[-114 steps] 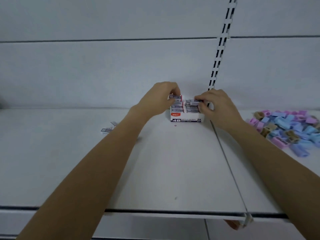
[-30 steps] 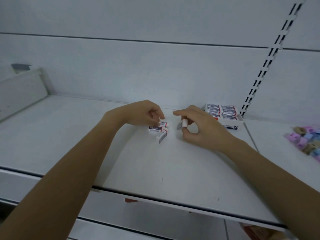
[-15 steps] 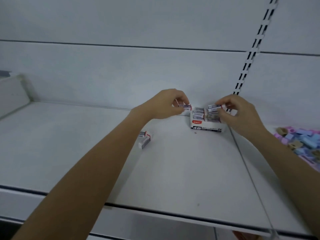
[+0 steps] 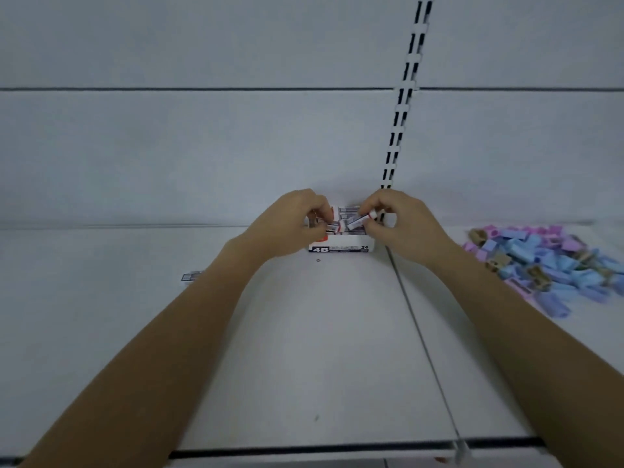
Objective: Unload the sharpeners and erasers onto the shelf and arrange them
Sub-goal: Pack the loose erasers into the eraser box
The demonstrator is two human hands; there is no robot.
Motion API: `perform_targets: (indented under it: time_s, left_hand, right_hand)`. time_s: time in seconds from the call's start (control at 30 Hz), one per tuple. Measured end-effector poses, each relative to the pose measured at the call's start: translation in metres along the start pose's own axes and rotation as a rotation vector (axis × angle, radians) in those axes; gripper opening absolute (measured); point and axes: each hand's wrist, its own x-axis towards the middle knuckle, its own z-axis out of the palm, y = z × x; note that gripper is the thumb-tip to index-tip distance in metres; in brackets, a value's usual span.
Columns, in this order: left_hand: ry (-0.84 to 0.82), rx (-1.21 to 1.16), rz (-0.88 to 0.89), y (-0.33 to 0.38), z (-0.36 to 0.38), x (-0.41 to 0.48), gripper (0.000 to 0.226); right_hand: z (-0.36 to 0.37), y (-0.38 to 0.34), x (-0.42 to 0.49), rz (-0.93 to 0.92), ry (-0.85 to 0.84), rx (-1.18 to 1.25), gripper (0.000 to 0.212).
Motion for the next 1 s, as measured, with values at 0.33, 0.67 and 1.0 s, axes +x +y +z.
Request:
perform_targets:
  time_s: [0.33, 0.67, 1.0]
  left_hand:
    - [0.107, 0.25, 0.157, -0.001, 0.005, -0.018, 0.042]
    - [0.039, 0.274, 0.101, 0.006, 0.003, -0.022, 0.053]
    - [0.007, 0.31, 0.105, 0.003, 0.005, -0.023, 0.058]
  right_hand:
    - [0.002, 0.008, 0.0, -0.138, -0.017, -0.152, 0.011]
    - [-0.001, 0.002, -0.003, -0.16, -0.077, -0.205, 0.017]
    - [0.005, -0.002, -0.003, -0.162, -0.121, -0.208, 0.031]
